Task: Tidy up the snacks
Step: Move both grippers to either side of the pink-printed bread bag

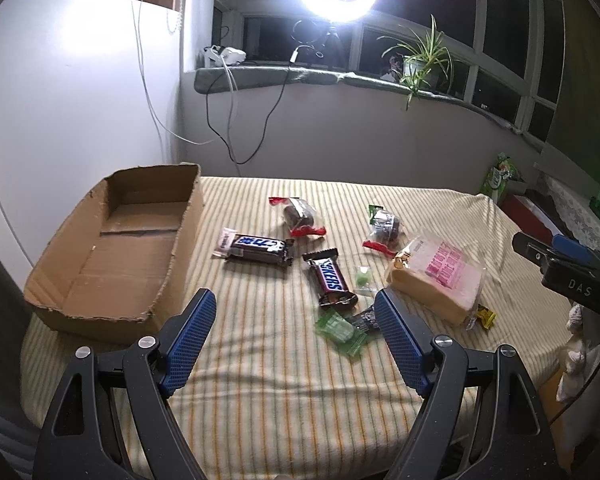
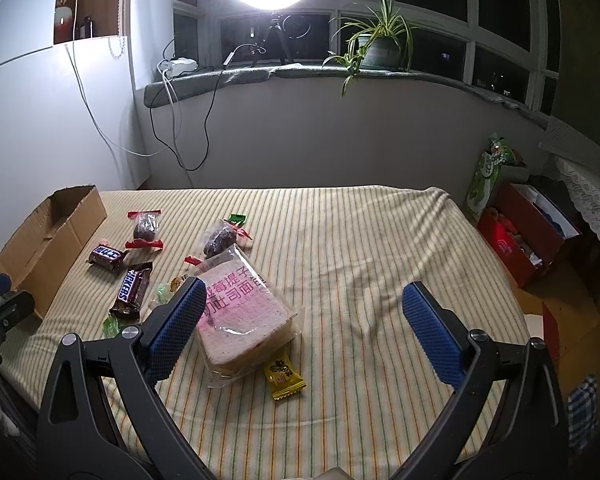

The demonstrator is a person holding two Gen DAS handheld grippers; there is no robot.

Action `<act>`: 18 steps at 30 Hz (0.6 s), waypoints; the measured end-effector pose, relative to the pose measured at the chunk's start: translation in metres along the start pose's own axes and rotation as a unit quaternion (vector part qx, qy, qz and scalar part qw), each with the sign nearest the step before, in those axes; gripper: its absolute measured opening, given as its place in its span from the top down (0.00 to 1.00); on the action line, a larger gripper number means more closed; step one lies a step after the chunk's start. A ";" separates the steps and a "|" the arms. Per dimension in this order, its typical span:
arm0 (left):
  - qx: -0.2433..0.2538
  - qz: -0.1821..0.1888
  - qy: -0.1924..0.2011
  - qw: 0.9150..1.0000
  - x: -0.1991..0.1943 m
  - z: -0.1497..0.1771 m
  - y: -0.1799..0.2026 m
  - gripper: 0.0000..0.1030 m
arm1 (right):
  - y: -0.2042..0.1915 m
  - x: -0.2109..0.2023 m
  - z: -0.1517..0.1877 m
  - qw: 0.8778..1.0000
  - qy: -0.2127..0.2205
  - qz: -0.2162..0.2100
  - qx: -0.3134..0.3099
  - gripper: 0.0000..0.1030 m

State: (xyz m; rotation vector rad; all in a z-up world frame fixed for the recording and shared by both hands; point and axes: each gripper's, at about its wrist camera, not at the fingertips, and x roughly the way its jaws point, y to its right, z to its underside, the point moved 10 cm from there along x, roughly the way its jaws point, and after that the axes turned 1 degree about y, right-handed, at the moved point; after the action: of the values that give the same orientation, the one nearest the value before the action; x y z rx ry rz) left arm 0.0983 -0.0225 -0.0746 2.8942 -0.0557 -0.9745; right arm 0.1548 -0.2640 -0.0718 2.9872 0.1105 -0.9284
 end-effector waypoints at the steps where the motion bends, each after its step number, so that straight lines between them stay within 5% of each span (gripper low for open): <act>1: 0.000 0.002 -0.002 1.000 0.002 0.000 0.001 0.21 | 0.000 0.001 0.001 1.000 -0.001 -0.001 -0.001 0.02; 8: -0.015 0.032 -0.025 0.999 0.019 0.008 0.013 0.21 | -0.005 0.016 0.008 0.999 -0.021 -0.034 -0.008 0.12; 18: -0.031 0.102 -0.064 0.992 0.045 0.019 0.051 0.29 | -0.018 0.051 0.025 0.986 -0.091 -0.142 0.000 0.33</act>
State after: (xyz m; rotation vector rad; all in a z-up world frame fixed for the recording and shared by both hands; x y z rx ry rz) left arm 0.1220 -0.0776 -0.1123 2.7006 -0.3161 -1.1010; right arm 0.1809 -0.2440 -0.1212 2.9169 0.5465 -1.2189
